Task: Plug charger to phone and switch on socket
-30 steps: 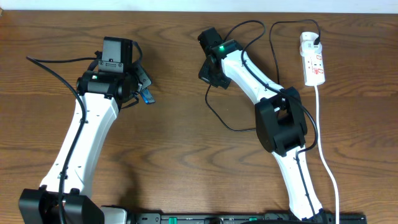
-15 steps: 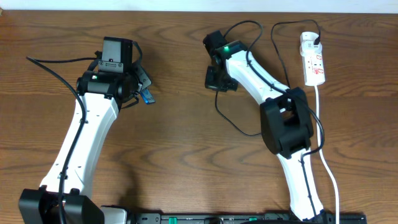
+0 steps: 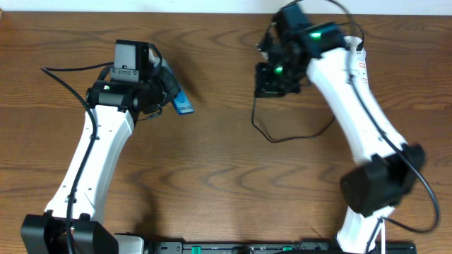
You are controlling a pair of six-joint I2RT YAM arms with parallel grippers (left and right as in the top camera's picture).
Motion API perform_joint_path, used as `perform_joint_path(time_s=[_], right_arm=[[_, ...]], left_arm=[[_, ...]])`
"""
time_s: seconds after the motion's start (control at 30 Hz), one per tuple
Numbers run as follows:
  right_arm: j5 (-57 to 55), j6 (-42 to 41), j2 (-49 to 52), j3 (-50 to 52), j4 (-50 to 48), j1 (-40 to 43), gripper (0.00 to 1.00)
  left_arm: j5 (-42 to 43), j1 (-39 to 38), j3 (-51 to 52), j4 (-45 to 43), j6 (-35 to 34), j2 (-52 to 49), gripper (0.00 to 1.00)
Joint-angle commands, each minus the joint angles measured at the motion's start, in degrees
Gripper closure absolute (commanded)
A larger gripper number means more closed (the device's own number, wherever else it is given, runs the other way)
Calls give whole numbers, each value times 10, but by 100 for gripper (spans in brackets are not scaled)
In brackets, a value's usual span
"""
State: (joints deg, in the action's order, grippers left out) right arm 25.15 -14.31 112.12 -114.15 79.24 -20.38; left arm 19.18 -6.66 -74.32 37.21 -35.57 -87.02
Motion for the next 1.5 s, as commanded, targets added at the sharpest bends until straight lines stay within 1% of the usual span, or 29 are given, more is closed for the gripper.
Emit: perform_joint_path(time_s=[0.0, 0.1, 0.17, 0.23, 0.3, 0.37, 0.47, 0.6, 0.73, 0.8, 0.9, 0.93, 1.03, 1.07, 1.2, 1.33, 1.47], right_arm=[[106, 98, -29, -2, 30, 30, 99], [170, 172, -47, -2, 68, 53, 99], [193, 205, -51, -2, 86, 64, 99], [198, 227, -51, -1, 90, 69, 99], [167, 230, -51, 5, 73, 70, 99], [115, 193, -51, 17, 42, 68, 99], [26, 101, -51, 56, -30, 54, 99], [-76, -17, -51, 134, -164, 26, 82], [-155, -105, -48, 217, -329, -6, 73], [-198, -157, -40, 250, -394, -22, 63], [-233, -217, -15, 280, -460, -42, 61], [-241, -231, -2, 283, -474, -47, 62], [-250, -249, 42, 282, -522, -59, 57], [-250, -254, 53, 279, -528, -61, 56], [-252, -271, 71, 272, -535, -62, 52], [-252, -271, 71, 271, -540, -62, 52], [-258, -279, 71, 271, -539, -62, 52]], left_arm=[[120, 16, -17, -16, 5, 7, 93], [163, 31, -17, -20, 3, 7, 93], [185, 43, -17, -19, 3, 7, 93], [201, 55, -17, -19, 3, 7, 93], [208, 65, -17, -19, 3, 7, 93], [209, 73, -17, -19, 3, 7, 93], [209, 90, -17, -24, 4, 7, 93], [209, 123, -17, -28, 3, 7, 93], [209, 134, -17, -18, 4, 7, 93], [209, 134, -17, -14, 9, 7, 93], [209, 133, -17, -13, 15, 7, 93], [209, 133, -17, -13, 15, 7, 93], [209, 133, -17, -13, 19, 7, 93], [209, 133, -17, -13, 23, 7, 93], [209, 133, -17, -10, 34, 7, 93], [209, 133, -17, -10, 52, 7, 93], [209, 133, -17, -10, 51, 7, 93]])
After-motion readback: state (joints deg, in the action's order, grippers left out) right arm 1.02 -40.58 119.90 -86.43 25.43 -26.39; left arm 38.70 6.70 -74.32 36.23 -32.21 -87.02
